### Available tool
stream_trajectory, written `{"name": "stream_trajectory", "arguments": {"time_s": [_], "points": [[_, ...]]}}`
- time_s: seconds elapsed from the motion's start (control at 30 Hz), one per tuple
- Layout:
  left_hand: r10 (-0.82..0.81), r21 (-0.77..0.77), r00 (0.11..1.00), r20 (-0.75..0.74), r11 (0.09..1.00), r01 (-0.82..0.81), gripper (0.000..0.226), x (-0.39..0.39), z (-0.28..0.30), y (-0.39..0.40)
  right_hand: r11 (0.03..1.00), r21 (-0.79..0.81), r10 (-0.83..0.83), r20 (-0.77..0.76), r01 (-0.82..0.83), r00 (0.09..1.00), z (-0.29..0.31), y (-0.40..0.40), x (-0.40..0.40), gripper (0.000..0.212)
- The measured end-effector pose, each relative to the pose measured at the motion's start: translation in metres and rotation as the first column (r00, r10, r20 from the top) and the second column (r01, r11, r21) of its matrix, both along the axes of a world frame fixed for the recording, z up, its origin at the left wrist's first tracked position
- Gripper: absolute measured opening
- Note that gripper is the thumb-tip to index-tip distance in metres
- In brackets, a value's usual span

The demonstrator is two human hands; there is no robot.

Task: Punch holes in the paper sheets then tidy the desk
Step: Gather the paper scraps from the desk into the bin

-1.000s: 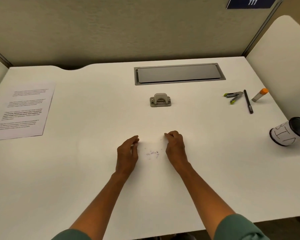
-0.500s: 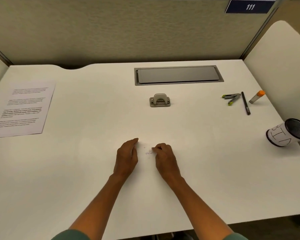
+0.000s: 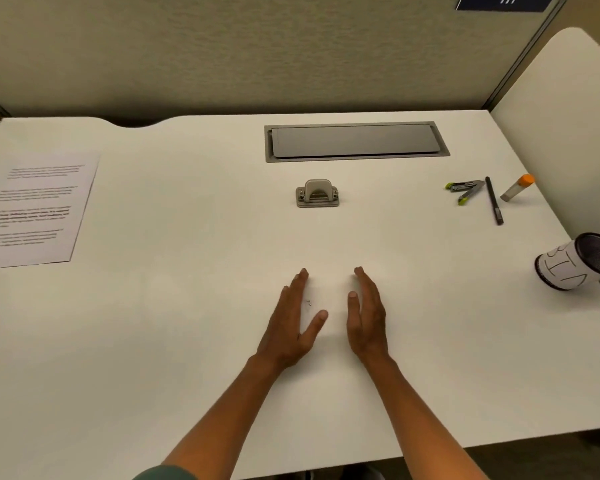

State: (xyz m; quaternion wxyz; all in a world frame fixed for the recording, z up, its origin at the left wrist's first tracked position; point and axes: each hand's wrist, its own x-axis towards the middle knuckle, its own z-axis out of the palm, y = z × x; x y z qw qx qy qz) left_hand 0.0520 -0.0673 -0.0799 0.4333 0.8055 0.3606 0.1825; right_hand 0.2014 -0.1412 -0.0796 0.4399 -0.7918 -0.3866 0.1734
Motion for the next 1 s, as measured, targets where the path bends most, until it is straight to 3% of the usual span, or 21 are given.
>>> {"name": "stream_trajectory", "arguments": {"time_s": [0.23, 0.33, 0.43, 0.7, 1.0], "points": [[-0.020, -0.045, 0.995, 0.098, 0.999, 0.024, 0.074, 0.030, -0.001, -0.019, 0.999, 0.030, 0.016, -0.048, -0.015, 0.999, 0.005, -0.002, -0.005, 0.051], [0.041, -0.124, 0.986, 0.163, 0.992, -0.021, 0.072, 0.031, 0.004, -0.017, 0.999, 0.038, 0.016, -0.051, -0.014, 0.999, 0.006, -0.003, -0.006, 0.052], [0.143, -0.110, 0.971, 0.193, 0.986, -0.123, 0.067, 0.018, 0.008, -0.007, 0.999, 0.041, 0.020, -0.036, -0.019, 0.999, 0.004, -0.001, -0.006, 0.052], [0.404, -0.038, 0.900, 0.165, 0.914, -0.404, 0.054, -0.056, 0.005, 0.043, 0.988, -0.060, 0.144, -0.006, -0.144, 0.990, -0.003, 0.015, -0.025, 0.059], [0.393, -0.006, 0.916, 0.076, 0.919, -0.394, 0.060, -0.078, 0.005, 0.046, 0.944, -0.068, 0.319, -0.066, -0.324, 0.945, 0.000, 0.051, -0.084, 0.061]]}}
